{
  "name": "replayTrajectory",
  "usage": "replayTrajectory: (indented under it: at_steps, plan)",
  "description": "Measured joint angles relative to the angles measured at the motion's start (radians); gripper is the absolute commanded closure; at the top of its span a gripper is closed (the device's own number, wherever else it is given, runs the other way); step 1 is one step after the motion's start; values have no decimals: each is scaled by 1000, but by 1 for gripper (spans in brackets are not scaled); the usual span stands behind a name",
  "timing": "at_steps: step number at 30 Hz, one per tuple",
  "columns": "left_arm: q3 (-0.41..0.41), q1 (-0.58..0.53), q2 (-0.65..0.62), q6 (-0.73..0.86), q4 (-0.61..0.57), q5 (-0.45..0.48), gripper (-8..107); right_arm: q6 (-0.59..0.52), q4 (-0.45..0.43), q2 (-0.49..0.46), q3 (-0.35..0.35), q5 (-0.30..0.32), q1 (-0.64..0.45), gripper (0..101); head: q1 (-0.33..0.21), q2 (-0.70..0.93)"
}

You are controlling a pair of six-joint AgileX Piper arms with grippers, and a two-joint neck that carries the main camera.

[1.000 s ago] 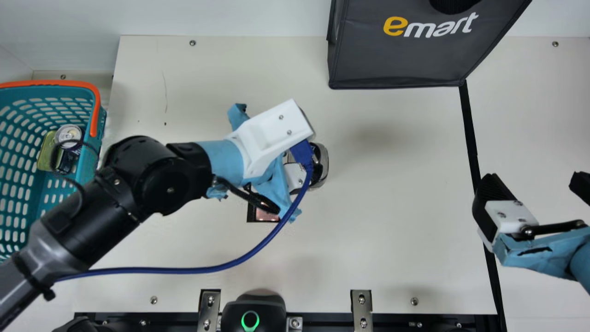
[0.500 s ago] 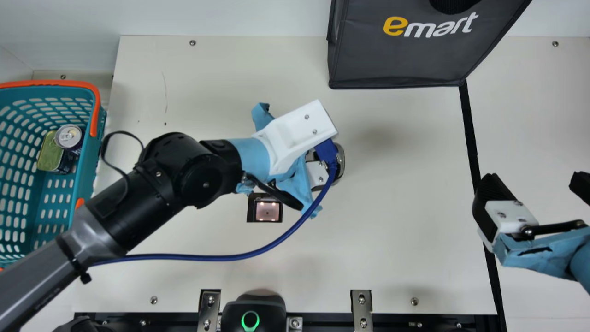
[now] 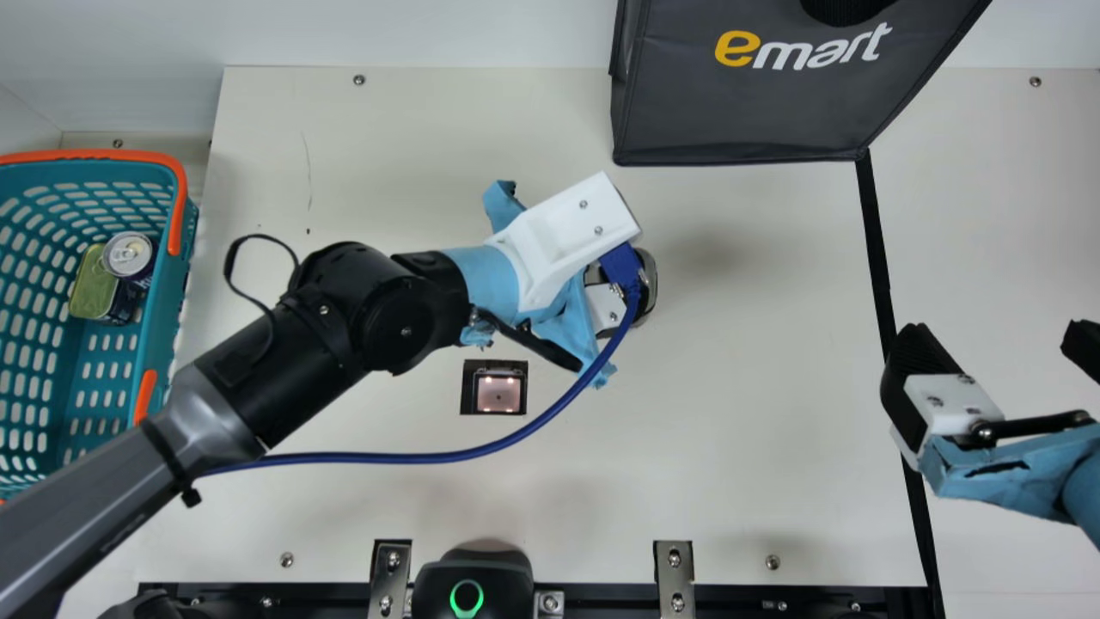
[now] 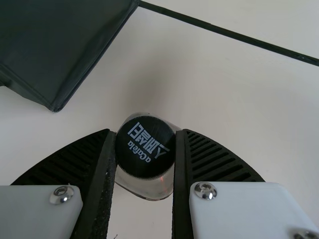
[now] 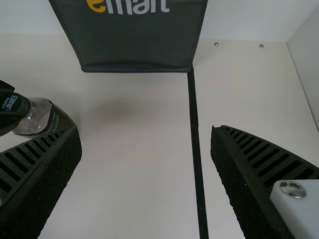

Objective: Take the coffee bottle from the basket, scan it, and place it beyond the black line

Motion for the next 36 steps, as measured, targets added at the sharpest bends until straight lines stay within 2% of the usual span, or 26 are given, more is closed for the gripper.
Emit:
replayTrajectory:
  at_steps: [14, 36]
  plan:
    - [24, 5, 25, 43, -41, -53, 87, 0, 0, 0, 0, 0, 0, 11, -2, 0]
    - [9, 1, 41, 37, -19, -47, 14, 0, 0, 0, 0, 1, 0, 11, 0, 0]
